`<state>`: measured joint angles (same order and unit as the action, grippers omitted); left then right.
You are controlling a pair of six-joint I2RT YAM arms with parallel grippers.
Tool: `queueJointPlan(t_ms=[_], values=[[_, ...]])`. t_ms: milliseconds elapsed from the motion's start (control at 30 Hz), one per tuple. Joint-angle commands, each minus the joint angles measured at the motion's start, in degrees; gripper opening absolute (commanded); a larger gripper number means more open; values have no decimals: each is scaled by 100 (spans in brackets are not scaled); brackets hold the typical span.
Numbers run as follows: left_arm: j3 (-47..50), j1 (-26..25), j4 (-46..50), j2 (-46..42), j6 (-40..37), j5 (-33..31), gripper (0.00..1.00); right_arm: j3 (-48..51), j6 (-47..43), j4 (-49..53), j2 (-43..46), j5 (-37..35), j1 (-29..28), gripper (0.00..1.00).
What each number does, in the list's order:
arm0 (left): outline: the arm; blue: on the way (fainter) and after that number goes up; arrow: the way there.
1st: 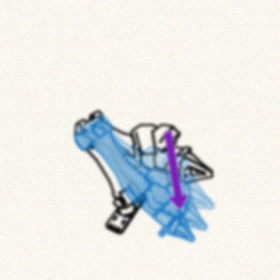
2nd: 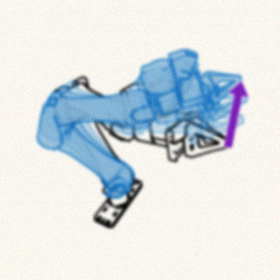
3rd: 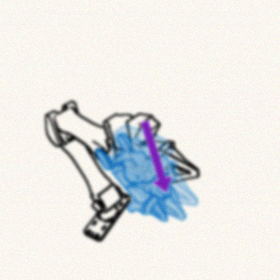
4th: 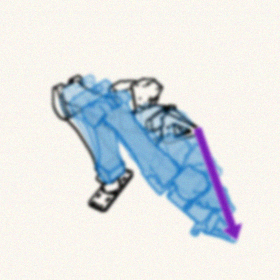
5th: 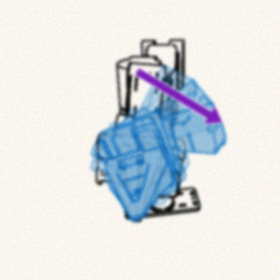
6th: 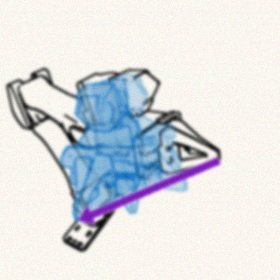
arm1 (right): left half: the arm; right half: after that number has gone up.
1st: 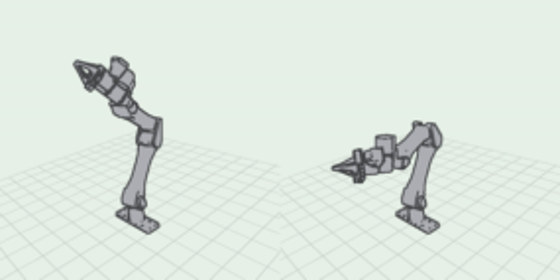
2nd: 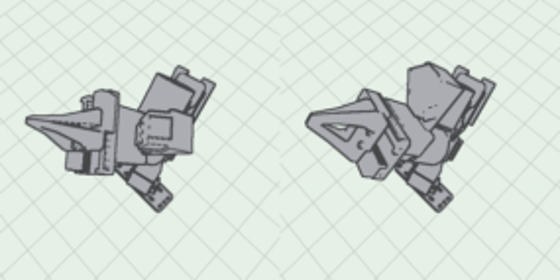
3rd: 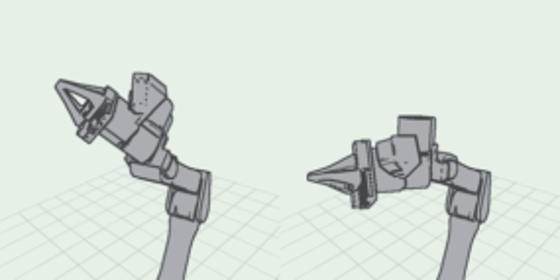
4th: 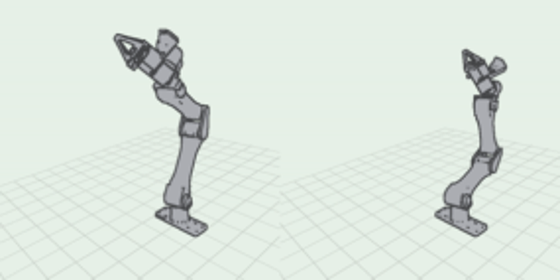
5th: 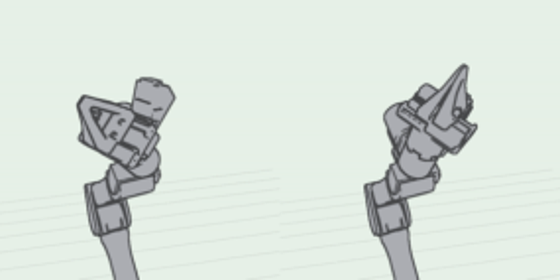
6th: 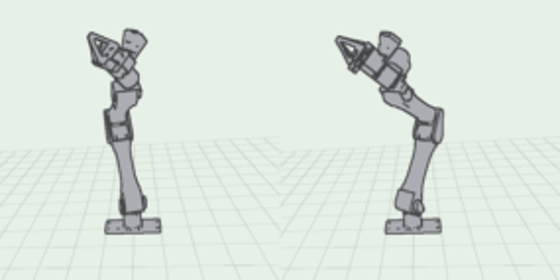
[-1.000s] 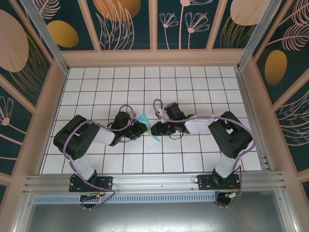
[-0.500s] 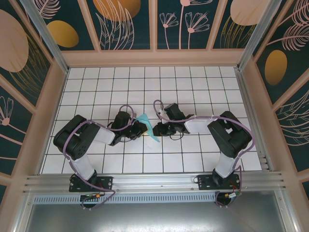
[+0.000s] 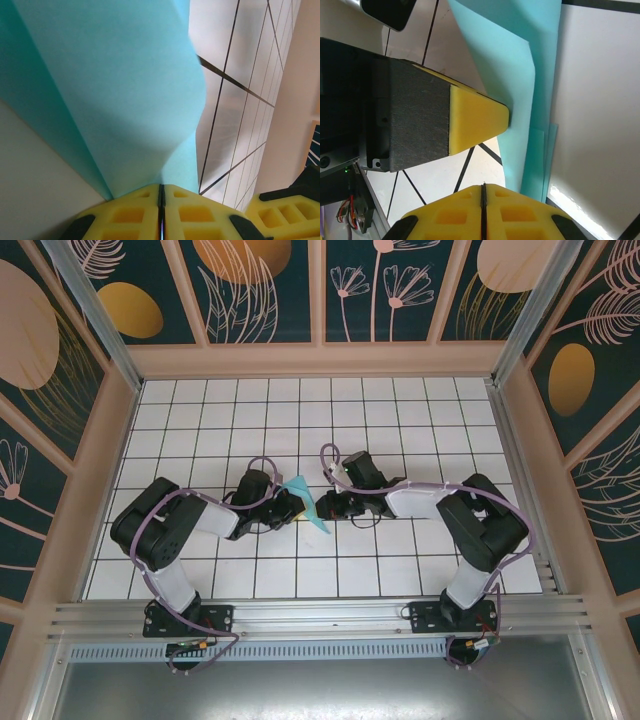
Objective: Fold a paper plane with a square sheet of paper (pick it up from the middle)
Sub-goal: Fold the wing for the fifth time at the center of the table.
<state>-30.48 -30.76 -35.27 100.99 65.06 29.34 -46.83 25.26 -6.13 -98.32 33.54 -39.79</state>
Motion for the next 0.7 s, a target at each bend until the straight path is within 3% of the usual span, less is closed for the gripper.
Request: queueJointPlan(t_ms=[0,667], values=[[-93,-17,533,155,-190,-421,11,-29,96,-127,-223,214,-72,8],[-335,-17,1302,340,-219,-879,4,-191,-126,420,-513,-76,-134,7]])
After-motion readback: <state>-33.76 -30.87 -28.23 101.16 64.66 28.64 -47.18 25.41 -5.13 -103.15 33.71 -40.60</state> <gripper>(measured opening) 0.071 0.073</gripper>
